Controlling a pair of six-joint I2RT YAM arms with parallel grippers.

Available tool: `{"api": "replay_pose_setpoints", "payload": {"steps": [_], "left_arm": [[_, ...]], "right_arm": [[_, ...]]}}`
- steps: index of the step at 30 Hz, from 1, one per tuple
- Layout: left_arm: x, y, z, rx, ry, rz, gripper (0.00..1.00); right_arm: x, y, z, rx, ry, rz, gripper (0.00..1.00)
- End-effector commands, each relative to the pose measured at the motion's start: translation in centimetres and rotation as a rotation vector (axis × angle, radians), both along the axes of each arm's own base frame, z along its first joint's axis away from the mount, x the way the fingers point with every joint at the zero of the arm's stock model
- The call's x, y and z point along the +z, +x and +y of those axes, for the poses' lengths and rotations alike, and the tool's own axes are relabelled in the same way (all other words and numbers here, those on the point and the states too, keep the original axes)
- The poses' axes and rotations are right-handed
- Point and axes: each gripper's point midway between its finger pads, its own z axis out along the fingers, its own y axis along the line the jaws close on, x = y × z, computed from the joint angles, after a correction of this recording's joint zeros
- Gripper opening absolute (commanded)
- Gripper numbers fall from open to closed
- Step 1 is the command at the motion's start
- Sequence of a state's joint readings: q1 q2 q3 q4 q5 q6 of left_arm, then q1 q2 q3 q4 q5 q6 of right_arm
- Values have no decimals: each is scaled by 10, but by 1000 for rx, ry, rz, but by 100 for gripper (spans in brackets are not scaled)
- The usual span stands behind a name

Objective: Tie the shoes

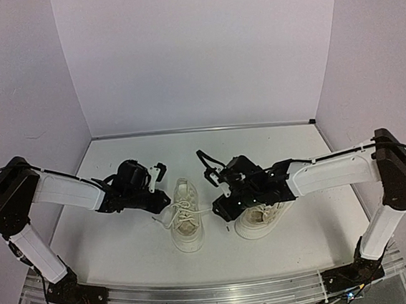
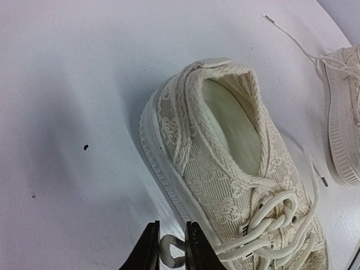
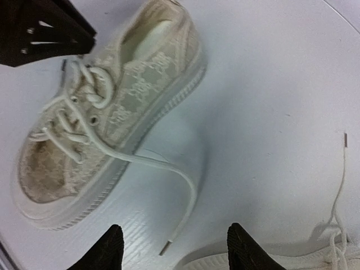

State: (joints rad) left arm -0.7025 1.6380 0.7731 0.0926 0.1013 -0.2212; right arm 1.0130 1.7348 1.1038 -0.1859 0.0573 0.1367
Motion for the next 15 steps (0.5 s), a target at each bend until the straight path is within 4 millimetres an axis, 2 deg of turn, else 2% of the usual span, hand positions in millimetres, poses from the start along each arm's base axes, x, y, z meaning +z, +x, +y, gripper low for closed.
{"api": "replay_pose_setpoints", "payload": {"steps": [1,7,11,15], "left_arm": [[39,10,3,13,-31,-85,24],[67,1,15,1,-55,-177,31],[87,-7,26,4,-72,-237,35],[93,-16,27,-34,-80,-250,36]], "right_arm": [[35,-14,28,141,141,8,59],[39,1,58,159,179,22,49],[38,21,76,117,229,71,41],[29,31,86,107,242,105,34]]}}
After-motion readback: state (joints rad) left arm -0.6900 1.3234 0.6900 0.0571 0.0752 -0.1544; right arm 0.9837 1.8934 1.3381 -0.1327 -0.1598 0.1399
